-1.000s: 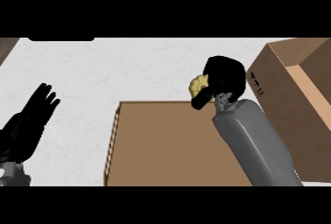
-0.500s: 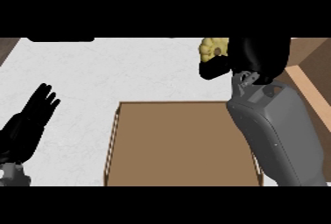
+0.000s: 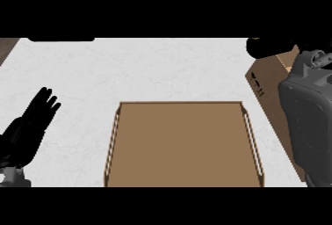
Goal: Pick the squash from the tray and place it in the cardboard box
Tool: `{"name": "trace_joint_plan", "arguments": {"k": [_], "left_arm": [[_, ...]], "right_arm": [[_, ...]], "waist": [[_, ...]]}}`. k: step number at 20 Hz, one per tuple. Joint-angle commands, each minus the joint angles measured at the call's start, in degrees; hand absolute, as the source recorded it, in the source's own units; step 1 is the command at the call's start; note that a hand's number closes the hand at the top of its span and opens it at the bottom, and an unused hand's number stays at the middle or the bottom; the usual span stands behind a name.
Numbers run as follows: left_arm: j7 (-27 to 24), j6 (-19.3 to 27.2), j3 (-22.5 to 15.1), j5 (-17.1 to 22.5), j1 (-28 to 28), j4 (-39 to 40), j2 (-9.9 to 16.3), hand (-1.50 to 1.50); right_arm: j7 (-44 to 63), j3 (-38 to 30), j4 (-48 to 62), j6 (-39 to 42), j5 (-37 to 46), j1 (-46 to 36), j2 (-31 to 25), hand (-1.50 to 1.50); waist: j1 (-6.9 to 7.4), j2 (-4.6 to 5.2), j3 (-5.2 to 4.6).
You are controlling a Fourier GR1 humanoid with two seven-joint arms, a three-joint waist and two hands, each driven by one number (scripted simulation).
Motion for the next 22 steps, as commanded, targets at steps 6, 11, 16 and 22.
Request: {"name": "trace_joint_plan", "arguments": {"k": [6, 11, 16, 22], "left_arm": [[4.2, 0.1, 0.9, 0.8, -3.0, -1.8, 0.1, 0.0], [2.7, -1.6, 1.4, 0.2, -0.6, -2.6, 0.3, 0.0], [-1.1, -2.7, 1.3, -1.2, -2.9, 3.4, -1.1, 0.0], [3.3, 0.4, 0.0, -2.7, -3.1, -2.0, -1.8, 0.0]], "right_arm": [[-5.9, -7.5, 1.1, 2.6, -1.9, 4.4, -7.6, 1.5], [-11.8, -8.8, 6.3, -7.8, -1.4, 10.5, -7.7, 1.5], [-17.6, -11.9, 10.9, -13.4, -3.9, 14.4, -8.7, 1.5], [-19.0, -16.1, 14.7, -11.2, -10.9, 19.6, -5.9, 1.5]], "waist": [[0.36, 0.19, 0.03], [0.75, 0.27, 0.04], [0.52, 0.34, 0.03], [0.2, 0.29, 0.08]]}}
